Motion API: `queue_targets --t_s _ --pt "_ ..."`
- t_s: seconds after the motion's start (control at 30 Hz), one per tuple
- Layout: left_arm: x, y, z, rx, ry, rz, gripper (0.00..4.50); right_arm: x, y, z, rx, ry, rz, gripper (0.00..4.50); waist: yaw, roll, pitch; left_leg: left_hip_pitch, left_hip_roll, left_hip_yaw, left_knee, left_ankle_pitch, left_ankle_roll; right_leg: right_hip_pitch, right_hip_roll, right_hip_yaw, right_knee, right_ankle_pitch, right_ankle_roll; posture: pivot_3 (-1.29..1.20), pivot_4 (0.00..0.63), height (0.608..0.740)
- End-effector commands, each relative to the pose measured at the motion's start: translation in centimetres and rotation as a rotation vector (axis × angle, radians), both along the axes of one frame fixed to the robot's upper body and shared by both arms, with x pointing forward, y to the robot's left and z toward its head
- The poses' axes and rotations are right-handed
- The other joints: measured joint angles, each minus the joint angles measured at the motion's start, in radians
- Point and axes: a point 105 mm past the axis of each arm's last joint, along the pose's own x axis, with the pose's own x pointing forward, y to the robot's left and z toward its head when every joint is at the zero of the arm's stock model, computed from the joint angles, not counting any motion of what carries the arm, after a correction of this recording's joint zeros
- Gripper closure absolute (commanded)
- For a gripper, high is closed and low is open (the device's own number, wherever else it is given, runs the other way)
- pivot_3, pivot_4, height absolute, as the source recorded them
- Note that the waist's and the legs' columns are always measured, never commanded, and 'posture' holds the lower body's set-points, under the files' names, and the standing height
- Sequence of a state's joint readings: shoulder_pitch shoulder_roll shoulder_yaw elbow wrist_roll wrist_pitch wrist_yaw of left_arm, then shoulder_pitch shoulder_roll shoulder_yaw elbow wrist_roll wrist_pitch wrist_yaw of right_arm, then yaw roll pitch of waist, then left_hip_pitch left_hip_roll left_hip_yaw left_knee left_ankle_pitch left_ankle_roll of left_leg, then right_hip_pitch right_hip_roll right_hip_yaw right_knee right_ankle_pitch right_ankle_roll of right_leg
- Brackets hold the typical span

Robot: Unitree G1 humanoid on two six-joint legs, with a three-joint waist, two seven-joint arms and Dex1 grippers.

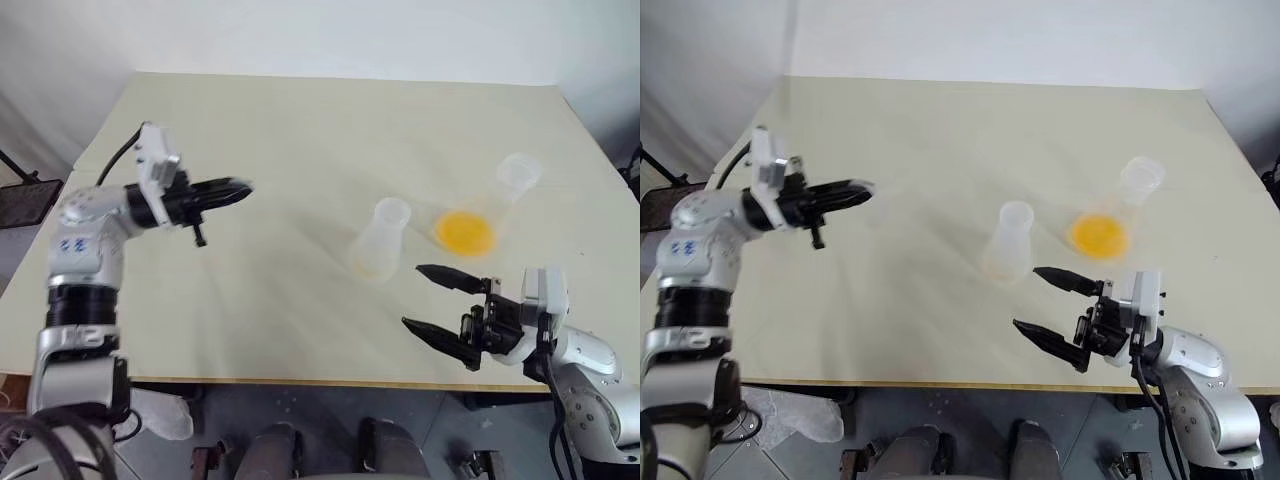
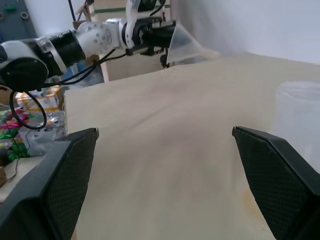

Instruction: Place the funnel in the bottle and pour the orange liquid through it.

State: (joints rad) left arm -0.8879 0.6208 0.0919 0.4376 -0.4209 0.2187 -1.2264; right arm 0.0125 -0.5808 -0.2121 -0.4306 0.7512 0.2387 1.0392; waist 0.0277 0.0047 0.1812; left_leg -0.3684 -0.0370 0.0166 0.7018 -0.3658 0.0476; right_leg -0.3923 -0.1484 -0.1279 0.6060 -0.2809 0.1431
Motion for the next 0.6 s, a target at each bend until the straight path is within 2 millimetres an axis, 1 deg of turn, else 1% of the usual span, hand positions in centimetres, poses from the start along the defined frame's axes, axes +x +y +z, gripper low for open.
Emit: queue_targets --t_s 0.03,0.13,0.27,0.37,0.4,0.53,0.6 --pt "0.1 -2.6 1.9 0.024 -0.073 -0.099 4.48 0.5 -0.8 1.2 -0.055 -0.075 -0.07 0.0 0.0 0.0 0.0 0.0 0.0 0.0 0.0 0.0 0.0 0.0 0.0 0.0 0.0 0.0 0.0 0.0 0.15 0.74" --pt "0.4 -4.9 2.9 0.004 -0.089 -0.175 4.48 0.8 -1.3 1.7 -0.089 -0.093 -0.115 0.0 -0.002 0.0 0.0 0.0 0.0 0.001 -0.001 0.0 0.0 0.0 0.0 0.0 -0.001 0.0 0.0 0.0 0.15 0.74" --pt "0.9 -6.7 3.2 0.016 -0.073 -0.211 4.48 1.1 -1.9 2.1 -0.117 -0.101 -0.174 0.0 -0.004 0.0 0.0 -0.001 0.0 0.001 -0.001 0.0 0.0 -0.001 0.0 -0.001 -0.001 0.0 0.0 0.0 0.15 0.74" --pt "0.7 -9.8 3.3 0.047 -0.059 -0.307 4.48 0.8 -2.8 2.6 -0.205 -0.128 -0.245 0.0 0.003 -0.001 0.0 -0.001 0.0 0.002 -0.001 0.0 0.0 -0.001 0.0 -0.001 -0.001 0.0 0.0 0.0 0.15 0.74" --pt "0.6 -10.4 3.4 0.053 -0.06 -0.33 4.48 0.6 -2.9 2.7 -0.222 -0.136 -0.255 0.0 0.008 -0.001 0.001 -0.002 0.0 0.002 -0.001 0.001 0.001 -0.001 0.0 -0.002 -0.001 0.0 0.0 0.0 0.15 0.74" --pt "0.6 -11.5 4.9 0.01 -0.024 -0.371 4.48 0.0 -3.0 3.0 -0.243 -0.143 -0.266 0.0 0.014 -0.002 0.001 -0.003 0.0 0.003 0.0 0.001 0.002 -0.001 0.0 -0.001 -0.004 0.0 0.001 0.0 0.15 0.74" --pt "0.5 -11.9 5.0 0.035 0.005 -0.394 4.48 -0.1 -3.1 3.1 -0.247 -0.145 -0.274 0.0 0.013 -0.002 0.001 -0.003 0.0 0.004 -0.001 0.001 0.002 -0.001 0.0 -0.001 -0.004 0.0 0.001 0.0 0.15 0.74"
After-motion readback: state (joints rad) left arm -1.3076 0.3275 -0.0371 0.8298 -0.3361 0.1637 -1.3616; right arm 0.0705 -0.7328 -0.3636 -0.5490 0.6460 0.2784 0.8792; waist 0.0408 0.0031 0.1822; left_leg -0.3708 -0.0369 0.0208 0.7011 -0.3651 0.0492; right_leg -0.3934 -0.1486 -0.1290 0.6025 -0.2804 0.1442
